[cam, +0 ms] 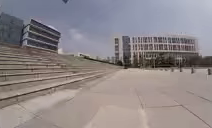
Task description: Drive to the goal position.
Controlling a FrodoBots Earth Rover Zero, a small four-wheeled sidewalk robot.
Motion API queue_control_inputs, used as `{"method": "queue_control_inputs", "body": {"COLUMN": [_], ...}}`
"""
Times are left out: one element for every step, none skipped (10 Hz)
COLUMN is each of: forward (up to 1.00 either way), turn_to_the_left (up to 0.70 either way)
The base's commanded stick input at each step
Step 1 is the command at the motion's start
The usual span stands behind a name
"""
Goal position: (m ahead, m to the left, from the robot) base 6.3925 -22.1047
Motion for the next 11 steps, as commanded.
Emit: {"method": "queue_control_inputs", "body": {"forward": [0.7, 0.7, 0.7, 0.7, 0.7, 0.7, 0.7, 0.7, 0.7, 0.7, 0.7], "turn_to_the_left": [0.0, 0.0, -0.26, -0.35, -0.12, 0.0, 0.0, 0.0, 0.0, 0.0, 0.0]}}
